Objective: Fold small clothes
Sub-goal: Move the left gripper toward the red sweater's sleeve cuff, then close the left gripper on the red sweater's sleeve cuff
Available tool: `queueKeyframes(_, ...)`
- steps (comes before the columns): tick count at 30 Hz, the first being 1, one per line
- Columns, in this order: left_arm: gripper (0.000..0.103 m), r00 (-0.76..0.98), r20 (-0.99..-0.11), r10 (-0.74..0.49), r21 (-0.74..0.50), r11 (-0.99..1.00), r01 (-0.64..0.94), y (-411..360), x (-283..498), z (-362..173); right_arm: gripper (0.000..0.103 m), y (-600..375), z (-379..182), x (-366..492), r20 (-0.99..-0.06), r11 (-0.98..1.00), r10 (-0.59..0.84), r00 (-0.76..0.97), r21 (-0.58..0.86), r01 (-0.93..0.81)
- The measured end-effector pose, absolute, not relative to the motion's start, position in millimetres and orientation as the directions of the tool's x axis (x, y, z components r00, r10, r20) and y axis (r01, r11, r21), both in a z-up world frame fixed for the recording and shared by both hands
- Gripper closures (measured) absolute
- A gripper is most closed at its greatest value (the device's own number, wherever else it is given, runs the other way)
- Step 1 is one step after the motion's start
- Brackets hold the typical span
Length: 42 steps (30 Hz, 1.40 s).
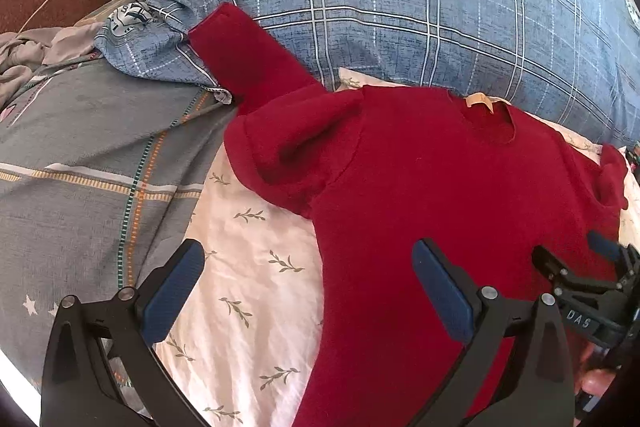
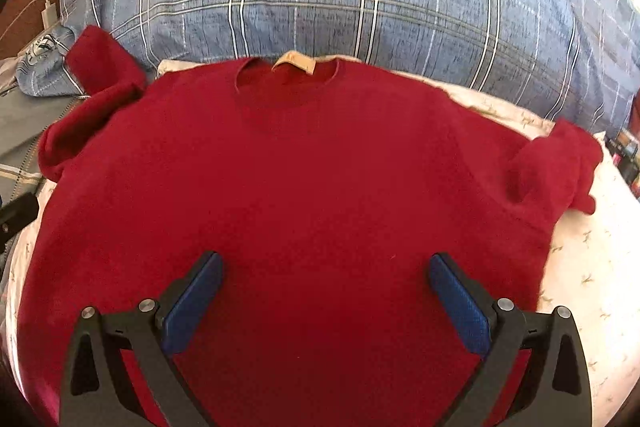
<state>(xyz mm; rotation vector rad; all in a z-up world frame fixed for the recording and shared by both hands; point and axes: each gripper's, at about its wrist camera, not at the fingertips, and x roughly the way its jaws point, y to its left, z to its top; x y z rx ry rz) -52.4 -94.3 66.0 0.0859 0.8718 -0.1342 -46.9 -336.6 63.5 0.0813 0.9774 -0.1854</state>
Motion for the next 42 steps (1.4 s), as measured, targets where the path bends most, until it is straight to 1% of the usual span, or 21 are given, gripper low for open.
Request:
queueKeyframes(2, 0.0, 0.633, -0.769, -0.087, 0.011, 0.989, 0.149, -93.4, -50.8, 65.3, 0.0, -339.3, 61.6, -47.2, -0.845, 0.98, -0.107, 0.525, -0.001, 0.198)
queueKeyframes(14, 0.0, 0.633, -0.769, -0.088, 0.01, 0.989, 0.151, -94.5, -46.3, 66.7, 0.0, -334.5, 53.1, -54.7, -0.815, 0.983, -0.122, 0.566, -0.022, 0.18)
queueKeyframes(19, 0.0, 0.636, -0.766, -0.087, 0.008, 0.989, 0.146, -87.3, -36.9, 71.2, 0.0, -331.1, 57.4, -57.7, -0.818, 0.988, -0.085, 0.57, 0.006, 0.156)
queueKeyframes(22, 0.0, 0.65, -0.756, -0.075, 0.011, 0.992, 0.127, -78.0, -23.0, 78.4, 0.0, -327.8, 68.2, -62.1, -0.78, 0.987, -0.052, 0.624, 0.057, 0.153)
queueKeyframes(25, 0.0, 0.676, -0.735, -0.056, 0.004, 0.996, 0.087, -62.6, -0.7, 89.4, 0.0, -321.6, 76.4, -61.1, -0.754, 0.987, 0.0, 0.657, 0.107, 0.123)
queueKeyframes(30, 0.0, 0.724, -0.688, -0.044, -0.036, 0.999, 0.027, -35.1, 46.2, 109.1, 0.0, -311.5, 69.1, -53.2, -0.746, 0.995, -0.06, 0.663, 0.008, 0.1)
queueKeyframes(33, 0.0, 0.745, -0.665, -0.059, -0.076, 0.997, 0.012, -22.2, 79.3, 117.7, 0.0, -314.6, 56.5, -50.8, -0.763, 0.995, -0.048, 0.644, 0.021, 0.099)
queueKeyframes(35, 0.0, 0.753, -0.653, -0.082, -0.092, 0.995, 0.029, -19.0, 102.6, 121.3, 0.0, -316.0, 49.9, -48.0, -0.776, 0.994, -0.042, 0.63, 0.029, 0.102)
queueKeyframes(37, 0.0, 0.751, -0.654, -0.093, -0.072, 0.996, 0.06, -20.4, 125.1, 123.9, 0.0, -316.9, 51.0, -48.6, -0.771, 0.994, -0.027, 0.636, 0.044, 0.096)
queueKeyframes(39, 0.003, 0.747, -0.657, -0.098, -0.052, 0.995, 0.085, -23.5, 147.0, 123.8, 0.0, -317.8, 48.5, -48.2, -0.775, 0.994, -0.023, 0.632, 0.048, 0.096)
queueKeyframes(40, 0.007, 0.743, -0.661, -0.106, -0.048, 0.994, 0.099, -25.1, 156.5, 121.8, 0.0, -318.3, 48.1, -48.4, -0.774, 0.994, -0.021, 0.633, 0.05, 0.093)
queueKeyframes(42, 0.01, 0.721, -0.685, -0.104, -0.034, 0.993, 0.111, -28.4, 175.9, 113.4, 0.0, -318.8, 47.8, -48.1, -0.774, 0.994, -0.017, 0.633, 0.053, 0.091)
